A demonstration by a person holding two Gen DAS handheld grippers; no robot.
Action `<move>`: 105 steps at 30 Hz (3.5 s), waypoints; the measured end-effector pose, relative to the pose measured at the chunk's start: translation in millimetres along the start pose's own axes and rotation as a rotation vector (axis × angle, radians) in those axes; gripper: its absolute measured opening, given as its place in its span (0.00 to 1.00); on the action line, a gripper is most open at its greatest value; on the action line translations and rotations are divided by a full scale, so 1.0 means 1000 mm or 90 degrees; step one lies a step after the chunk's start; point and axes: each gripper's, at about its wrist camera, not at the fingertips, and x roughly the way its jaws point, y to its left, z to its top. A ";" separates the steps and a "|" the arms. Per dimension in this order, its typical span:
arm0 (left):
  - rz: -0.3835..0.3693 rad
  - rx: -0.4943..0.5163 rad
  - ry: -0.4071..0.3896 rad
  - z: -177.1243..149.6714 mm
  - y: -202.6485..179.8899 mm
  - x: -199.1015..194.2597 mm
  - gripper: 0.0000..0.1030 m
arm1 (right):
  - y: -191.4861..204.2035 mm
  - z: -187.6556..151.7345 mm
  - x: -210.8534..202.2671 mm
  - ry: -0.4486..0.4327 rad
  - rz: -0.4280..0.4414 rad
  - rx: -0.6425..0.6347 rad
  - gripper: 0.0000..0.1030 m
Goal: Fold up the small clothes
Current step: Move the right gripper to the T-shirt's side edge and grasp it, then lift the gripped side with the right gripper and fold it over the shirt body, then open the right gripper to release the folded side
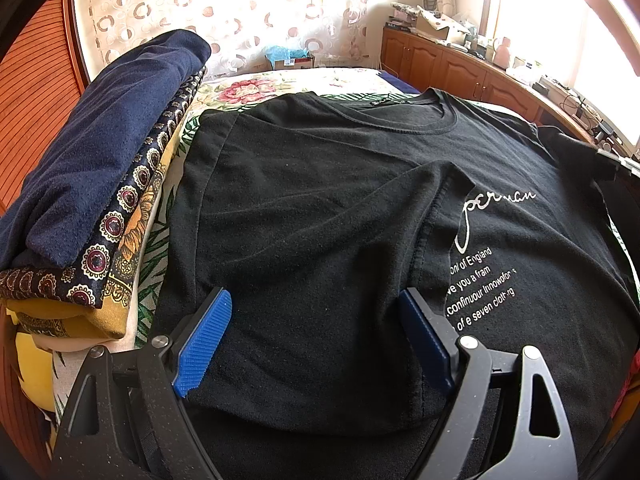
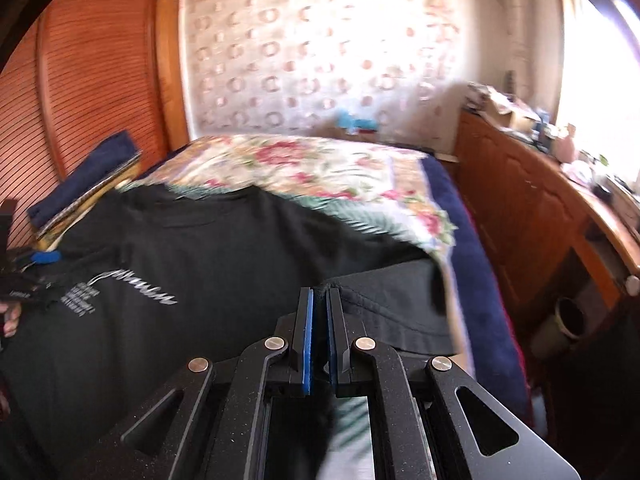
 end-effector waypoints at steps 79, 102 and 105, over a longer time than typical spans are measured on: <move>-0.048 -0.028 -0.113 -0.004 -0.013 -0.064 0.83 | 0.107 0.012 0.072 0.089 0.077 -0.066 0.31; -0.034 -0.042 -0.119 -0.002 -0.003 -0.067 0.83 | 0.117 0.006 0.065 0.107 0.160 -0.064 0.04; -0.028 -0.040 -0.120 0.000 -0.001 -0.067 0.83 | 0.111 0.009 0.060 0.096 0.156 -0.061 0.04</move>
